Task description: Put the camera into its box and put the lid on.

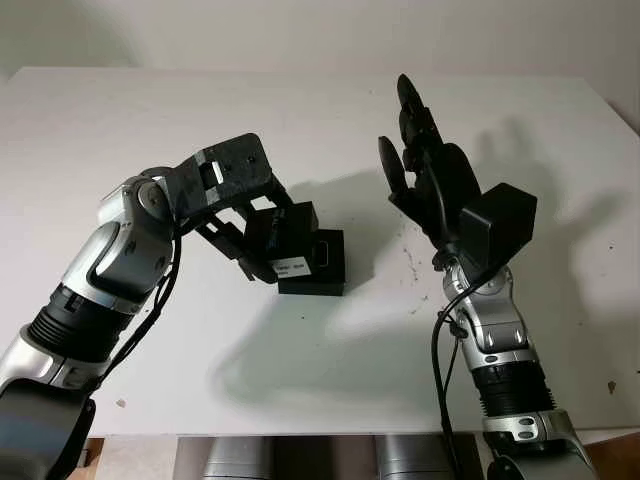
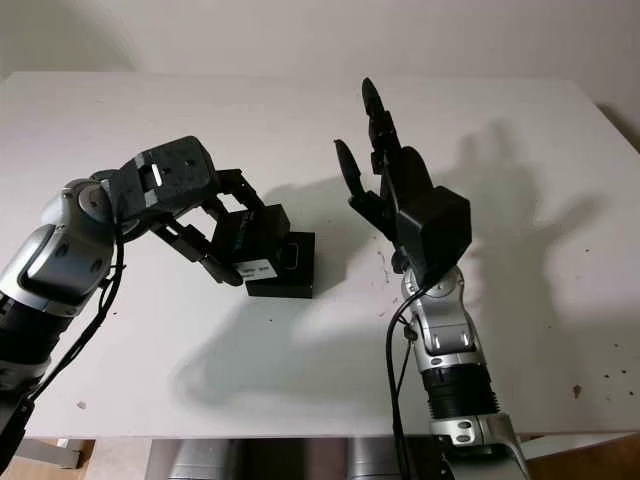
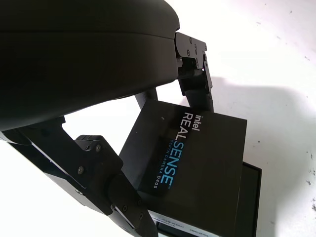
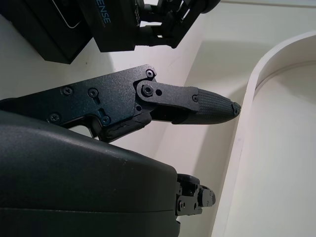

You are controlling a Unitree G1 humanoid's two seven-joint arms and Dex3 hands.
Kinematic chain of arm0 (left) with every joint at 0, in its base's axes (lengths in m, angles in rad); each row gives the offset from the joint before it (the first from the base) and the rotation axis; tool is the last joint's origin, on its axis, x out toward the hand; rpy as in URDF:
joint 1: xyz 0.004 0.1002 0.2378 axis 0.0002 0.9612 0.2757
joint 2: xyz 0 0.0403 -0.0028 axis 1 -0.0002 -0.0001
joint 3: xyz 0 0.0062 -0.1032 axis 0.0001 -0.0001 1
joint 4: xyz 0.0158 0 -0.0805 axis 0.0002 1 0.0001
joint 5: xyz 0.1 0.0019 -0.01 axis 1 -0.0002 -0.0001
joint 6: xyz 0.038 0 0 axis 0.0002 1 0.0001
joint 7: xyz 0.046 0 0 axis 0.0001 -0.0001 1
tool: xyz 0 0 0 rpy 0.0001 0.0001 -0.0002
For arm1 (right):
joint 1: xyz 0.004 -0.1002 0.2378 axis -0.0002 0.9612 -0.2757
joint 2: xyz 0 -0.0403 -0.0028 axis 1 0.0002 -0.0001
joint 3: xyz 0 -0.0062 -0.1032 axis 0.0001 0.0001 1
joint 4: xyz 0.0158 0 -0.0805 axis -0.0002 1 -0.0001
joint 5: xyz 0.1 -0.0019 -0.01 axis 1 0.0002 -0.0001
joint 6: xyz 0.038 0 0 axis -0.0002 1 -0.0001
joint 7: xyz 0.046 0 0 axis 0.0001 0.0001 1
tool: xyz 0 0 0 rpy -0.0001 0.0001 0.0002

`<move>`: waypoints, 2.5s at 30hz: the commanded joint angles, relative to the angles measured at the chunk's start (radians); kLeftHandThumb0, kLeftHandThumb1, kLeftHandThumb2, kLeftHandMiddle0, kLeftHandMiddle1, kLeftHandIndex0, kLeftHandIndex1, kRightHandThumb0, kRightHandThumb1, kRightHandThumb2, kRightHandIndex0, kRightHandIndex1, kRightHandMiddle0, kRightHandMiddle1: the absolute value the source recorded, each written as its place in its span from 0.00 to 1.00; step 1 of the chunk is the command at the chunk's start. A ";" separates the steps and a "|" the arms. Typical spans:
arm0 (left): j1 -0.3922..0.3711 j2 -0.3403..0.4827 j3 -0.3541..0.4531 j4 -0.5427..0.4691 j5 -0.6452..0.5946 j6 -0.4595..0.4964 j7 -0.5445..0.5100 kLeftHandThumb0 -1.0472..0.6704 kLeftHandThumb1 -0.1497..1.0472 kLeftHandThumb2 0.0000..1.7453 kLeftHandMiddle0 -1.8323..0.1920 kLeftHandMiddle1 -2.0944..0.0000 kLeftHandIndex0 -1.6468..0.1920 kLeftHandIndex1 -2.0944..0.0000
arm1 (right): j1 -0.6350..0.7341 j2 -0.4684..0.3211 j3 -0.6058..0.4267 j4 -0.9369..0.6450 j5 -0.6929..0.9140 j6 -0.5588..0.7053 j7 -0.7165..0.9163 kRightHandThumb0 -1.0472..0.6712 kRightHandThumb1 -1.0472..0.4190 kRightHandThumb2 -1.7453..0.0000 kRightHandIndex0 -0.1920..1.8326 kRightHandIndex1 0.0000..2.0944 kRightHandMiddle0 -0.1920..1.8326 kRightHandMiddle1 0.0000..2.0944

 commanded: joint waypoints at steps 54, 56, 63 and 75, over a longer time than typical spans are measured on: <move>-0.108 -0.123 -0.086 0.007 0.012 0.222 -0.058 0.53 0.89 0.03 0.69 0.11 0.74 0.13 | 0.017 0.039 0.007 -0.004 -0.015 -0.047 -0.035 0.19 0.00 0.69 0.05 0.03 0.08 0.03; -0.115 -0.128 -0.091 0.009 0.011 0.233 -0.058 0.53 0.89 0.03 0.69 0.11 0.73 0.12 | 0.019 0.039 0.008 -0.009 -0.018 -0.044 -0.036 0.19 0.00 0.69 0.05 0.03 0.08 0.03; -0.147 -0.116 -0.158 0.015 0.043 0.261 -0.081 0.52 0.88 0.03 0.67 0.13 0.73 0.14 | 0.020 0.041 0.012 -0.004 -0.027 -0.052 -0.046 0.20 0.00 0.69 0.05 0.03 0.08 0.03; -0.160 -0.096 -0.247 0.014 0.130 0.219 -0.113 0.50 0.87 0.03 0.75 0.12 0.76 0.21 | 0.021 0.057 0.016 -0.006 -0.029 -0.042 -0.062 0.19 0.00 0.70 0.06 0.03 0.09 0.03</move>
